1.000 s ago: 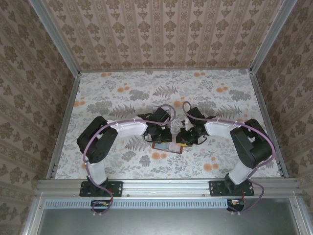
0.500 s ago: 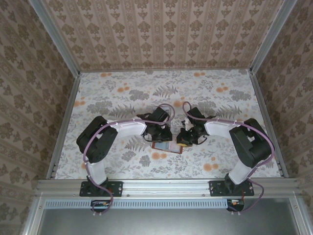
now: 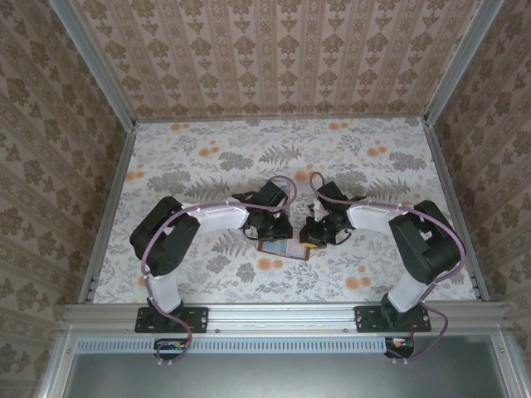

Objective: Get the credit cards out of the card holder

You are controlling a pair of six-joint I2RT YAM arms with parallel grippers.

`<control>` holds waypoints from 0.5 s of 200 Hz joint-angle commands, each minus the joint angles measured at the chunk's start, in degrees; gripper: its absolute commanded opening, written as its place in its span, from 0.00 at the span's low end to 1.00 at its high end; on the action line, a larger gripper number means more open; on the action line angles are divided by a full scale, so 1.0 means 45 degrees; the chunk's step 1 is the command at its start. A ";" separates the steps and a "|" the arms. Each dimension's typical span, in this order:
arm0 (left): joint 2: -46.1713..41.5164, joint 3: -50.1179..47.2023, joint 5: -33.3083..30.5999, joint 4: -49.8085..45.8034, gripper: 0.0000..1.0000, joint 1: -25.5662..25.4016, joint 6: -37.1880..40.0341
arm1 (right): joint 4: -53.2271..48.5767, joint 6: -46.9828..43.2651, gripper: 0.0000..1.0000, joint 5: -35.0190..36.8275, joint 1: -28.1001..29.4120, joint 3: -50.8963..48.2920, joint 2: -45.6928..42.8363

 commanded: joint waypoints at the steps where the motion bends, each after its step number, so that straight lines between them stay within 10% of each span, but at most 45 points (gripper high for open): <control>1: 0.0249 -0.0077 -0.0286 -0.0502 0.19 0.0078 -0.0131 | -0.0336 -0.0023 0.14 0.0191 0.0033 0.0091 0.0295; 100: 0.0382 -0.0198 -0.0065 0.0435 0.08 -0.0098 -0.0594 | -0.0387 0.0009 0.21 0.0423 0.0033 0.0032 0.0142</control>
